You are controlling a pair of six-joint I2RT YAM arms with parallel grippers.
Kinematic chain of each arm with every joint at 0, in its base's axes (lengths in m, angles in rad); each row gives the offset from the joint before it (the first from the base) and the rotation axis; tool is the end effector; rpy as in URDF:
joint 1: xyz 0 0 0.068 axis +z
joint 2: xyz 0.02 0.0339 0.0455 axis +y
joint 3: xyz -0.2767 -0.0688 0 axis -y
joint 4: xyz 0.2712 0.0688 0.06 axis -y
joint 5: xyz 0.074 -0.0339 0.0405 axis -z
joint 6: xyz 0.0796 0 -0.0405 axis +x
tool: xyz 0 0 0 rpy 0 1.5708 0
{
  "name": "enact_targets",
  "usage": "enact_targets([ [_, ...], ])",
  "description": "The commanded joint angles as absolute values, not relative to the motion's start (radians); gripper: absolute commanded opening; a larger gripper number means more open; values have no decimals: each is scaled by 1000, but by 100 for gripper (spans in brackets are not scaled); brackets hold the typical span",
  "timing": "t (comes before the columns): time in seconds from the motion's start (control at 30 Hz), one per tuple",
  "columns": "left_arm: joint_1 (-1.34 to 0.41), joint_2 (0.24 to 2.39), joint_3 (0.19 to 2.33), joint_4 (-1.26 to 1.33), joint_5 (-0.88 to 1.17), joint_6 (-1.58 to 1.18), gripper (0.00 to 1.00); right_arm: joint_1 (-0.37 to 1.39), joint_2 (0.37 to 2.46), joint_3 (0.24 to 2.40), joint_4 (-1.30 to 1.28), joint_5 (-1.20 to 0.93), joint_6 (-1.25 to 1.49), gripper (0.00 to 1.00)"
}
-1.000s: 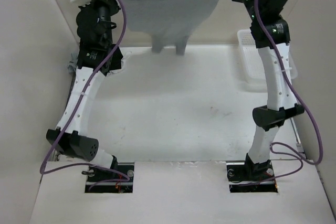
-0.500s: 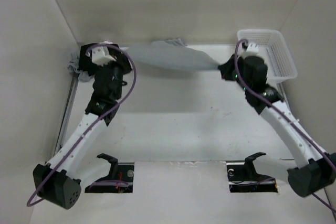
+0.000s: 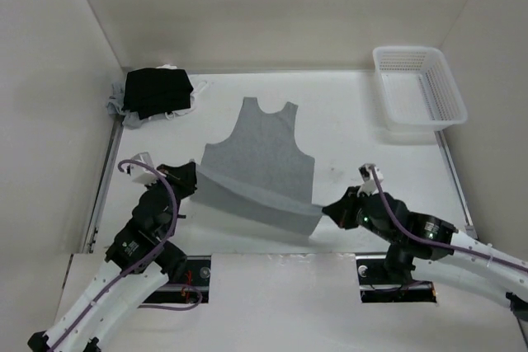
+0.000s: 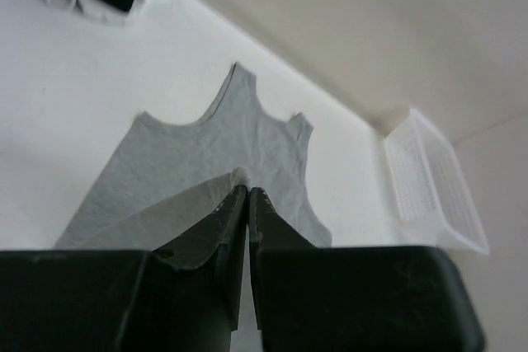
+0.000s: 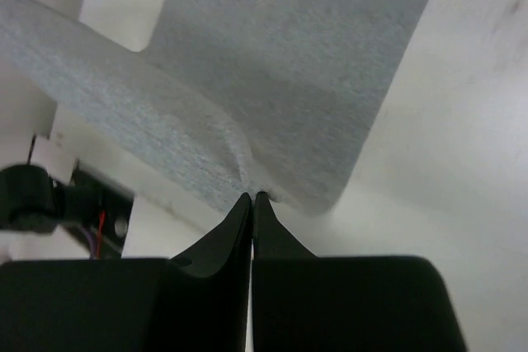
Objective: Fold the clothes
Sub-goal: Fold the tank top
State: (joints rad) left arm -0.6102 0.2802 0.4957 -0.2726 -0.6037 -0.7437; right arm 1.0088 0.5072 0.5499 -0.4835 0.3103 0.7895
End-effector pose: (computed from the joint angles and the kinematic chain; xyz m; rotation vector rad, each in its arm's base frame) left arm 0.1451 -0.0463 0.2987 -0.5687 1.5447 -0.5510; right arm 0.1176 0.1411 0.2555 -0.0226 2.0908 0.8300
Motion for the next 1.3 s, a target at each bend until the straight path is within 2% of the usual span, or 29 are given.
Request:
enact_targets([
  [0.0, -659, 256, 448, -553, -620, -955, 4, 1178, 471, 503, -638, 405, 1052, 0],
  [0.1, -674, 212, 440, -626, -641, -1023, 3, 1320, 475, 512, -664, 501, 1129, 0],
  [0.17, -665, 221, 443, -627, -666, -1029, 3, 1323, 527, 552, -651, 541, 1097, 1],
  [0.23, -644, 270, 449, -589, -690, -1022, 3, 1239, 589, 590, -591, 538, 996, 1],
  [0.33, -593, 421, 472, -381, -692, -942, 3, 996, 704, 641, -395, 409, 788, 1],
  [0.43, -510, 648, 514, -95, -654, -824, 3, 732, 848, 698, -185, 231, 655, 1],
  [0.53, -401, 890, 607, 110, -562, -773, 3, 557, 1026, 805, -65, 105, 608, 1],
  [0.67, -315, 1156, 716, 283, -514, -765, 3, 431, 1296, 1001, -2, 19, 586, 2],
  [0.8, -249, 1418, 848, 319, -485, -781, 4, 343, 1576, 1211, 18, -38, 587, 2],
  [0.9, -214, 1612, 981, 322, -450, -772, 11, 306, 1765, 1369, 8, -68, 594, 4],
  [0.97, -197, 1705, 1052, 327, -422, -769, 23, 288, 1888, 1478, -23, -72, 615, 18],
  [1.03, -197, 1729, 1065, 316, -399, -765, 31, 289, 1924, 1505, -35, -61, 632, 38],
  [1.1, -209, 1669, 996, 330, -396, -765, 32, 292, 1869, 1419, 6, -48, 630, 50],
  [1.2, -267, 1498, 805, 377, -406, -749, 33, 321, 1726, 1197, 99, 1, 643, 53],
  [1.23, -284, 1438, 735, 382, -405, -759, 33, 337, 1674, 1113, 132, 21, 656, 49],
  [1.27, -298, 1378, 665, 380, -396, -779, 34, 356, 1625, 1027, 167, 40, 673, 40],
])
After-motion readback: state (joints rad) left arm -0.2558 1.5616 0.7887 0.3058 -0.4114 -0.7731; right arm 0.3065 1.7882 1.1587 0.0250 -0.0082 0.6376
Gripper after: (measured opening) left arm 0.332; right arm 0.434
